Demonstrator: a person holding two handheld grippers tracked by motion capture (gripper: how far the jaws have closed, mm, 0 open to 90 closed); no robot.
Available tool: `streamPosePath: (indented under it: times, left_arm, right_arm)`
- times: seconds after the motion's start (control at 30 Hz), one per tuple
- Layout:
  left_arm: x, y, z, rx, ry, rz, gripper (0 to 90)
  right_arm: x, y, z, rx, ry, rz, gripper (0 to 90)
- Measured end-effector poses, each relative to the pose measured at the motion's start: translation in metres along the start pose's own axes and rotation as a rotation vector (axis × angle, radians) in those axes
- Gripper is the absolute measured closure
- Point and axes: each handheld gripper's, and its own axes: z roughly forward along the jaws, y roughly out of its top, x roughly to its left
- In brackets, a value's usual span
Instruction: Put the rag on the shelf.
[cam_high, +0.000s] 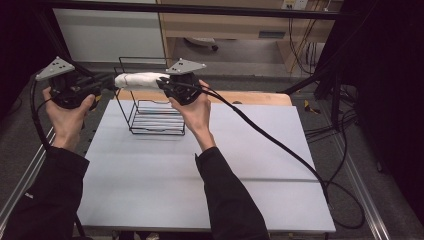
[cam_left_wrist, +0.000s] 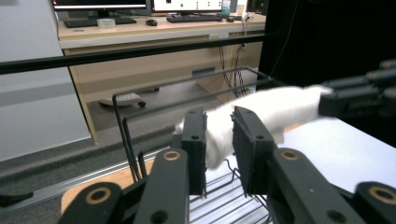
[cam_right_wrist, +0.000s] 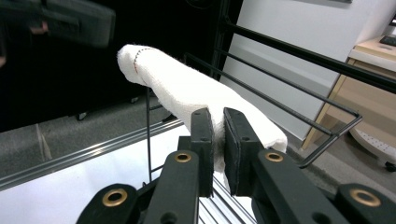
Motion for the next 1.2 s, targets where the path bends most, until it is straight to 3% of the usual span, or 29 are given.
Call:
streamPosePath:
  times: [0.17, 0.37, 0.57, 0.87, 1.2]
  left_arm:
    - [0.0, 0.009, 0.015, 0.027, -0.006, -0.025, 85.0]
    - [0.0, 0.008, 0.034, 0.064, -0.032, -0.046, 89.5]
    - [-0.004, -0.005, 0.036, 0.103, -0.049, -0.019, 89.7]
    - [-0.002, -0.019, 0.039, 0.118, -0.058, -0.028, 89.7]
    - [-0.003, -0.023, 0.041, 0.123, -0.05, -0.02, 89.8]
  right_arm:
    - [0.0, -0.003, 0.0, -0.004, 0.003, 0.005, 83.1]
    - [0.0, -0.006, 0.0, -0.004, 0.008, 0.011, 83.1]
    - [0.0, -0.01, 0.001, 0.006, 0.01, -0.002, 82.5]
    - [0.002, -0.01, 0.002, 0.015, 0.014, -0.009, 79.9]
    - [0.001, 0.0, -0.008, -0.039, 0.03, 0.031, 60.9]
